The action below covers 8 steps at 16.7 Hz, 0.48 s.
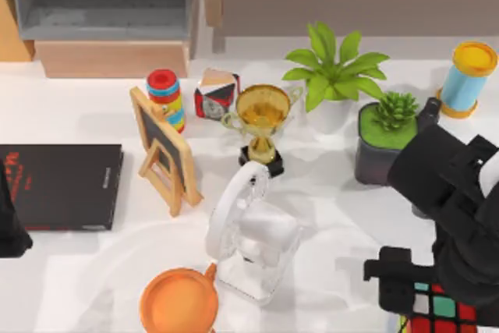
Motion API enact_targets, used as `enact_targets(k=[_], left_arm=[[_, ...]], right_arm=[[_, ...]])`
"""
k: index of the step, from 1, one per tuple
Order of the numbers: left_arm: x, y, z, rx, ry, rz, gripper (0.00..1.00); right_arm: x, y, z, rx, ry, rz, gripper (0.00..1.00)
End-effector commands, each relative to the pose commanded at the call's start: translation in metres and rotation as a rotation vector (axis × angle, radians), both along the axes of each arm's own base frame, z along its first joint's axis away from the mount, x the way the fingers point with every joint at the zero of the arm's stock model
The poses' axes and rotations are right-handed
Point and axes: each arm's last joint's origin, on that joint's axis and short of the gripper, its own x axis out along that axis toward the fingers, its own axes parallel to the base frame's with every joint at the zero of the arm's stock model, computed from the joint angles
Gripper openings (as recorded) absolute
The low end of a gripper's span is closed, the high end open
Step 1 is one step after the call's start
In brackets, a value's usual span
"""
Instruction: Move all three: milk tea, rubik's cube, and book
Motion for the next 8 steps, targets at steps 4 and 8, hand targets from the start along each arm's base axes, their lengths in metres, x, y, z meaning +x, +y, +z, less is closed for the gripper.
enact_targets(k=[4, 8], left_arm=[[0.0, 0.0, 0.0, 0.0, 0.0, 0.0, 1.0], [0.0, 0.0, 0.0, 0.0, 0.0, 0.0, 1.0]], right_arm=[[-0.0002, -0.0004, 0.0071, 0.001, -0.001, -0.001, 0.0], [0.0084, 0.0059, 0.011, 0.021, -0.05, 0.025, 0.0]])
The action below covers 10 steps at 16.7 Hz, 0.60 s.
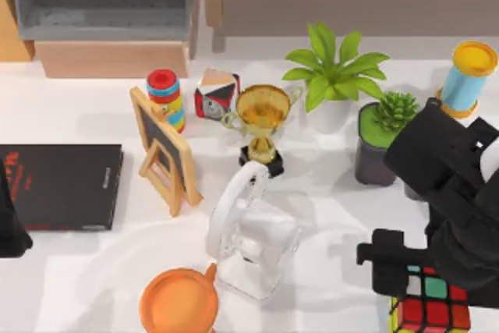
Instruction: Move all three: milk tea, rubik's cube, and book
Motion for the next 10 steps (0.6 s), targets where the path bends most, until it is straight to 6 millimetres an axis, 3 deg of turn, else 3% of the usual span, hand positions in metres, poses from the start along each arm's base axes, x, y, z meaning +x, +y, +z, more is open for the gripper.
enact_targets(k=[4, 10], left_arm=[[0.0, 0.0, 0.0, 0.0, 0.0, 0.0, 1.0], [0.0, 0.0, 0.0, 0.0, 0.0, 0.0, 1.0]], right_arm=[[0.045, 0.03, 0.036, 0.107, -0.299, 0.109, 0.0], [0.129, 0.07, 0.131, 0.152, -1.022, 0.207, 0.0]])
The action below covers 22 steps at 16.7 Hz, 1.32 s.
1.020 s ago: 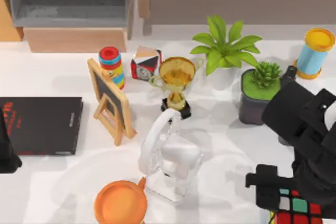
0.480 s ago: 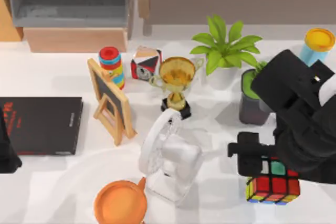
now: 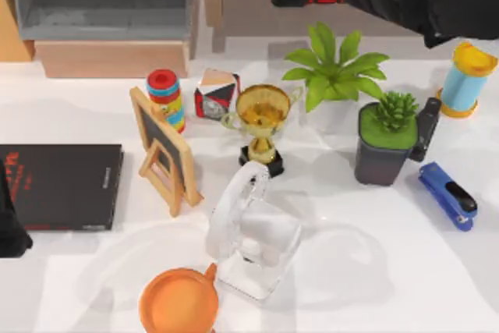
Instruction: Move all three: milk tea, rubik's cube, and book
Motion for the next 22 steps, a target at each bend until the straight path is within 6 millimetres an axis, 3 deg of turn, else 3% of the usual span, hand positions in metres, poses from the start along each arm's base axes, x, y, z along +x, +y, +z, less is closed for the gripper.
enact_targets(k=[4, 7, 16, 22], left_arm=[[0.0, 0.0, 0.0, 0.0, 0.0, 0.0, 1.0], [0.0, 0.0, 0.0, 0.0, 0.0, 0.0, 1.0], [0.0, 0.0, 0.0, 0.0, 0.0, 0.0, 1.0], [0.0, 0.0, 0.0, 0.0, 0.0, 0.0, 1.0]], right_arm=[[0.031, 0.001, 0.051, -0.05, -0.344, -0.119, 0.0], [0.041, -0.004, 0.073, -0.085, -0.481, -0.216, 0.0], [0.046, -0.006, 0.084, -0.08, -0.521, -0.244, 0.0], [0.084, -0.002, 0.097, -0.041, -0.556, -0.266, 0.0]])
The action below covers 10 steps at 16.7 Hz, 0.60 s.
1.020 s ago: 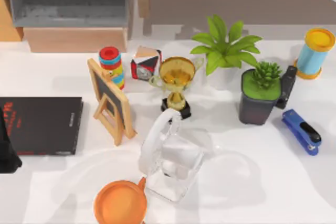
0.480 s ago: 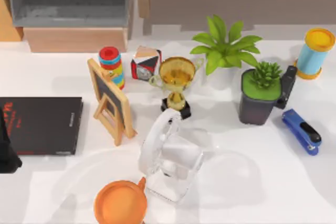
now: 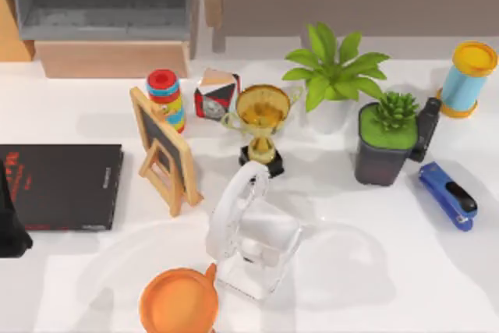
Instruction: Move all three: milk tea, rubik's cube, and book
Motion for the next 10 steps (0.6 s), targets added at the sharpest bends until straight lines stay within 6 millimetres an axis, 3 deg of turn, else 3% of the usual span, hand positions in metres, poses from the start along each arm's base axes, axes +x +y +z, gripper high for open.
enact_targets(k=[5, 10], left_arm=[[0.0, 0.0, 0.0, 0.0, 0.0, 0.0, 1.0], [0.0, 0.0, 0.0, 0.0, 0.0, 0.0, 1.0]], right_arm=[[0.042, -0.007, -0.004, -0.018, 0.006, -0.007, 0.0], [0.06, -0.005, -0.019, -0.053, 0.055, 0.004, 0.0]])
